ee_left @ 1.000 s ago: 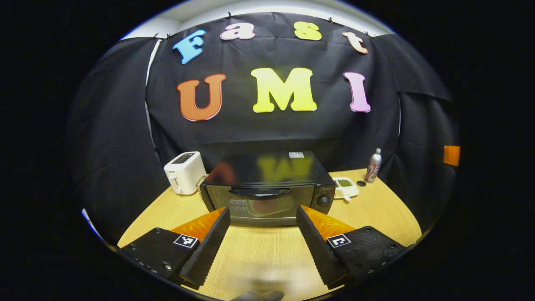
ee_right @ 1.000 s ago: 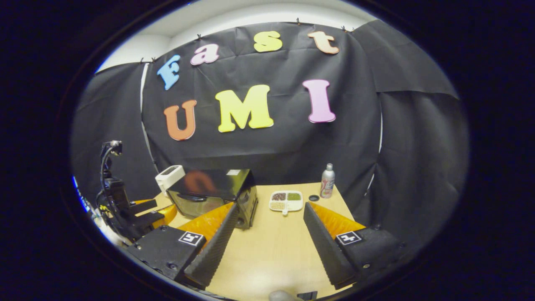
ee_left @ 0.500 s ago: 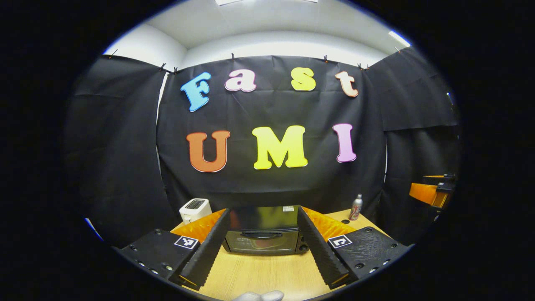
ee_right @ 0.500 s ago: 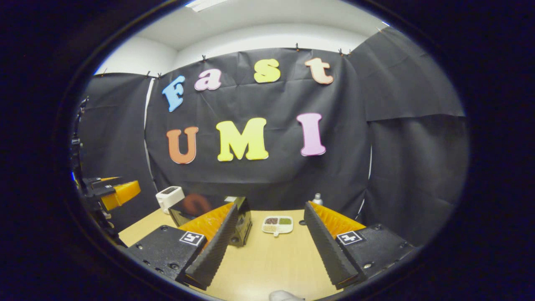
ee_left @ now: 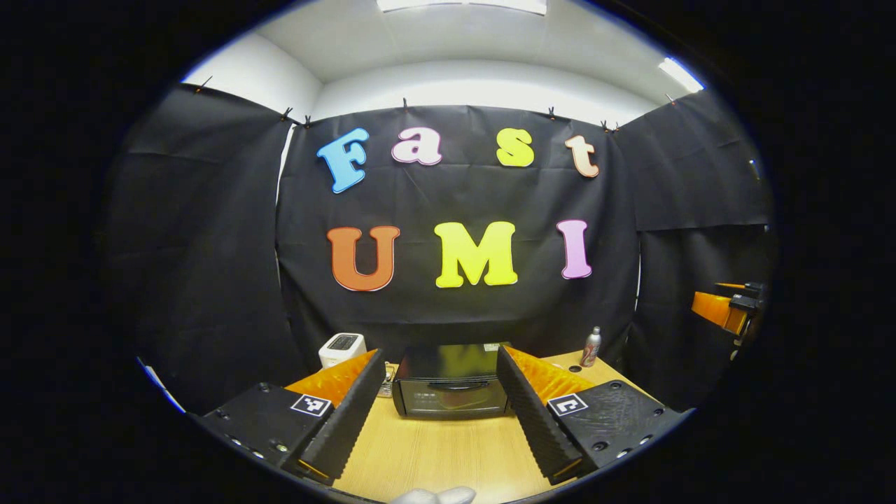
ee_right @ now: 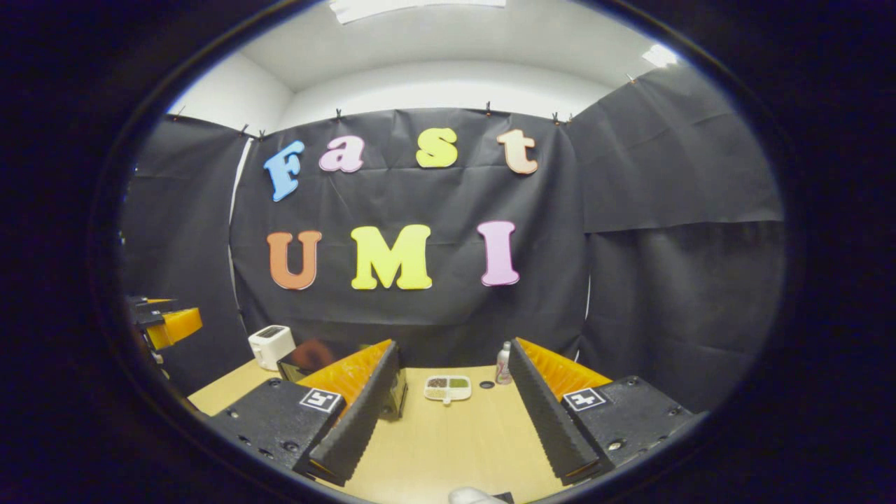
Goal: Open the electric oven with the left hand, put the food in, and close the electric oven.
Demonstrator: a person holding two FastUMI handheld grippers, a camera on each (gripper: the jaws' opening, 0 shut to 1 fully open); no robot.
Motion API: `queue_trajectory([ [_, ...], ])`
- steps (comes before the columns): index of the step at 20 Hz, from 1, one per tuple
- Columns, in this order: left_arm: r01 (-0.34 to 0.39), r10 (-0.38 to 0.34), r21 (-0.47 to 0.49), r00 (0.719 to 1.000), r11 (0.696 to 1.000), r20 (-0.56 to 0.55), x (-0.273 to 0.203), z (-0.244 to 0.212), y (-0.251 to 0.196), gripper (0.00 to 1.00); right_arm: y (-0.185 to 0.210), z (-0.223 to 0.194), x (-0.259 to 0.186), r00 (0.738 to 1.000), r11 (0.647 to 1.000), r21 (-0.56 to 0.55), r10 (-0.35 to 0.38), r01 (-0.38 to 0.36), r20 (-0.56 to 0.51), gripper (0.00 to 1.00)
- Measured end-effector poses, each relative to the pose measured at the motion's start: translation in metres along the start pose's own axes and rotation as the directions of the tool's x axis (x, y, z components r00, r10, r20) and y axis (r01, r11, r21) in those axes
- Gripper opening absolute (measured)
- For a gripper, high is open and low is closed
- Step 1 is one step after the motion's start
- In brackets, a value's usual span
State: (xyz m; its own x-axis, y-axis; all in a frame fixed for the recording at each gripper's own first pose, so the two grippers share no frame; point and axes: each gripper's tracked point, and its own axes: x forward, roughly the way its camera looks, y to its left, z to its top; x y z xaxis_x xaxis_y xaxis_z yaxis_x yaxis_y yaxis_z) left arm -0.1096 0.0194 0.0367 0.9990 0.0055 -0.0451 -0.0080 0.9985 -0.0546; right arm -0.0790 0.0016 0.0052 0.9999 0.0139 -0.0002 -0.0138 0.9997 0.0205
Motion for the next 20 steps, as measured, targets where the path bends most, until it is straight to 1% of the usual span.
queue_trajectory([
  [1,-0.006,0.006,0.001,1.000,1.000,-0.001,-0.003,-0.002,0.010,0.96,0.003,-0.002,-0.004,1.000,1.000,0.004,0.010,-0.010,-0.002,0.96],
  [4,-0.024,0.024,0.005,1.000,1.000,0.008,-0.015,-0.001,0.010,0.96,0.002,-0.005,-0.011,1.000,1.000,0.006,0.013,-0.013,-0.007,0.96],
  [6,-0.001,0.001,0.000,1.000,1.000,0.013,-0.022,0.000,-0.002,0.96,-0.001,-0.009,-0.015,1.000,1.000,-0.003,0.009,-0.009,-0.014,0.96],
  [8,0.006,-0.006,0.006,1.000,1.000,0.015,-0.025,0.001,-0.005,0.96,0.001,-0.004,-0.018,1.000,1.000,0.005,0.008,-0.008,0.001,0.96],
  [9,0.012,-0.012,-0.004,1.000,1.000,0.007,-0.024,0.000,-0.016,0.96,0.002,-0.006,-0.021,1.000,1.000,0.009,0.011,-0.011,0.000,0.96],
  [10,0.019,-0.019,-0.016,1.000,1.000,0.010,-0.024,0.001,-0.020,0.96,0.003,-0.005,-0.022,1.000,1.000,0.009,0.015,-0.015,0.004,1.00],
  [11,0.023,-0.023,-0.018,1.000,1.000,0.017,-0.025,0.004,-0.021,0.96,0.002,-0.005,-0.023,1.000,1.000,0.006,0.013,-0.013,0.004,0.96],
  [12,0.025,-0.025,-0.012,0.999,1.000,0.021,-0.027,0.006,-0.021,0.96,0.002,-0.004,-0.024,1.000,1.000,0.002,0.015,-0.015,0.003,1.00],
  [16,0.033,-0.032,-0.013,0.999,0.999,0.029,-0.029,0.009,-0.023,0.96,0.005,0.002,-0.028,1.000,1.000,-0.005,0.017,-0.017,0.015,1.00],
  [17,0.033,-0.033,-0.012,0.999,0.999,0.032,-0.028,0.009,-0.023,0.96,0.004,0.001,-0.028,1.000,1.000,-0.003,0.016,-0.016,0.016,0.96],
  [19,0.037,-0.036,-0.016,0.999,0.999,0.031,-0.029,0.008,-0.024,0.96,0.005,0.000,-0.029,1.000,1.000,0.002,0.017,-0.017,0.014,0.96],
  [20,0.038,-0.037,-0.019,0.999,0.999,0.029,-0.031,0.007,-0.024,0.96,0.006,0.000,-0.030,1.000,1.000,0.003,0.019,-0.019,0.012,1.00],
])
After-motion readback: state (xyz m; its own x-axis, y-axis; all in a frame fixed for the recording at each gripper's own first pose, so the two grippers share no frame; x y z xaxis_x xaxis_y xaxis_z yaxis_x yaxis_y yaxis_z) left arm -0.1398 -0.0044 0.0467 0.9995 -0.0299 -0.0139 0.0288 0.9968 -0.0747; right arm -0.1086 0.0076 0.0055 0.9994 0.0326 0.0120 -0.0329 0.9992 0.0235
